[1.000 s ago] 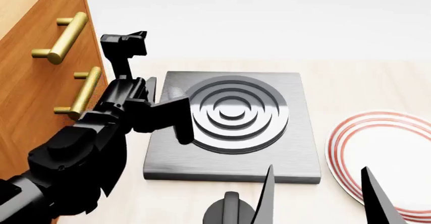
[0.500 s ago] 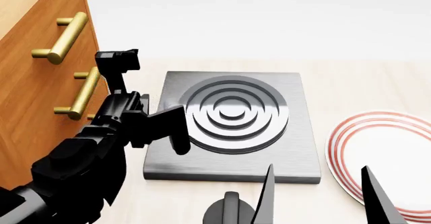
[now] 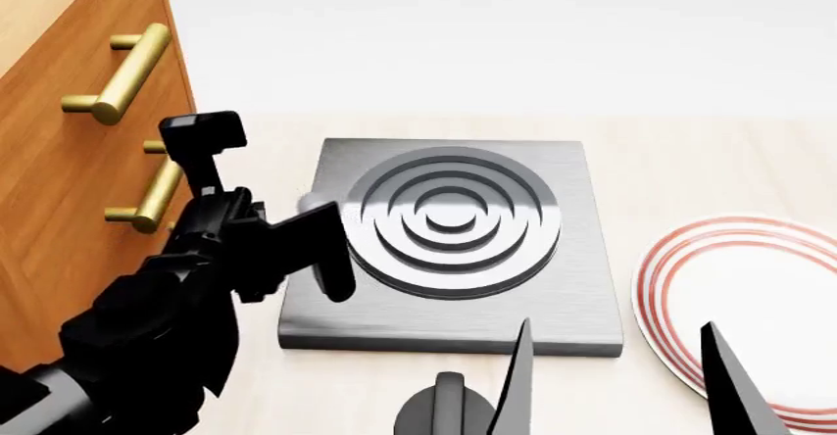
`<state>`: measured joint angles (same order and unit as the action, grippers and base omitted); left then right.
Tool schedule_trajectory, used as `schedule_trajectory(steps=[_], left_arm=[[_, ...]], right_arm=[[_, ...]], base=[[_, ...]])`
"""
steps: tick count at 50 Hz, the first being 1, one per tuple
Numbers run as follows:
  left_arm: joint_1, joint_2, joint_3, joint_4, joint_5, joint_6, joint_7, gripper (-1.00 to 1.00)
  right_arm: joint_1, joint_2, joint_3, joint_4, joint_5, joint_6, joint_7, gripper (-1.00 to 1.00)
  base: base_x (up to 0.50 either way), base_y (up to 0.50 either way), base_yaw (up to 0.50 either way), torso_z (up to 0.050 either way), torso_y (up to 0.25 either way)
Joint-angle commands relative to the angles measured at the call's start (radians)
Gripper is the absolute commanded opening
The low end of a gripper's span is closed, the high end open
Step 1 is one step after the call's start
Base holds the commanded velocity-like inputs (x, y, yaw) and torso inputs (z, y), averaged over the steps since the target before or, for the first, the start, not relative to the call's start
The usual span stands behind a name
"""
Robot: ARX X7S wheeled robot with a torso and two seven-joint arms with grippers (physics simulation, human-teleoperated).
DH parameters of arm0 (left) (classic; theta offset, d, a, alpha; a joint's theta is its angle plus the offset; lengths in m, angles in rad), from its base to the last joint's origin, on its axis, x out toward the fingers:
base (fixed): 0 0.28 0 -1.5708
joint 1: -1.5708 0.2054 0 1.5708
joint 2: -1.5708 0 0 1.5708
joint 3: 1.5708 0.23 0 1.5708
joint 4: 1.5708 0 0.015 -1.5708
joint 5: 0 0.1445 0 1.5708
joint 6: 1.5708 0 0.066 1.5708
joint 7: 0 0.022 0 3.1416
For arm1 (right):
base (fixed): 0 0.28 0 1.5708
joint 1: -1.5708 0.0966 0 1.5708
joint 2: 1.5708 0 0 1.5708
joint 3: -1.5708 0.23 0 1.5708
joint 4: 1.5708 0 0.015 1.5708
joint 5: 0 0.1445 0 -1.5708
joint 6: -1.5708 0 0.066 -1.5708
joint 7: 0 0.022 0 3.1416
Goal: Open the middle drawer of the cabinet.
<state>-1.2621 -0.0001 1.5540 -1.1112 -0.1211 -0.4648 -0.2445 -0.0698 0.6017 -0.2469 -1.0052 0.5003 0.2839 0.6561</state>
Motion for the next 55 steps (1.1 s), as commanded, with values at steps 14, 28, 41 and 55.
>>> schedule_trajectory(steps=[14,28,41,55], left_arm=[[0.010,0.000,-0.003,-0.015,-0.016,-0.085,0.000,1.00],[0.014,0.000,0.002,-0.019,0.012,-0.136,0.007,1.00],[0.014,0.000,0.005,-0.017,0.033,-0.183,0.008,1.00],[0.010,0.000,0.000,-0.021,0.023,-0.259,-0.009,1.00]], right_arm=[[0.001,0.015,-0.020,0.004,-0.002,-0.017,0.015,1.00],[0.006,0.020,-0.031,0.011,-0.003,-0.025,0.020,1.00],[0.005,0.030,-0.033,0.007,0.002,-0.032,0.029,1.00],[0.009,0.036,-0.040,0.013,0.003,-0.042,0.034,1.00]], base=[[0.00,0.00,0.00,0.000,0.000],[0.00,0.00,0.00,0.000,0.000],[0.00,0.00,0.00,0.000,0.000],[0.00,0.00,0.00,0.000,0.000]])
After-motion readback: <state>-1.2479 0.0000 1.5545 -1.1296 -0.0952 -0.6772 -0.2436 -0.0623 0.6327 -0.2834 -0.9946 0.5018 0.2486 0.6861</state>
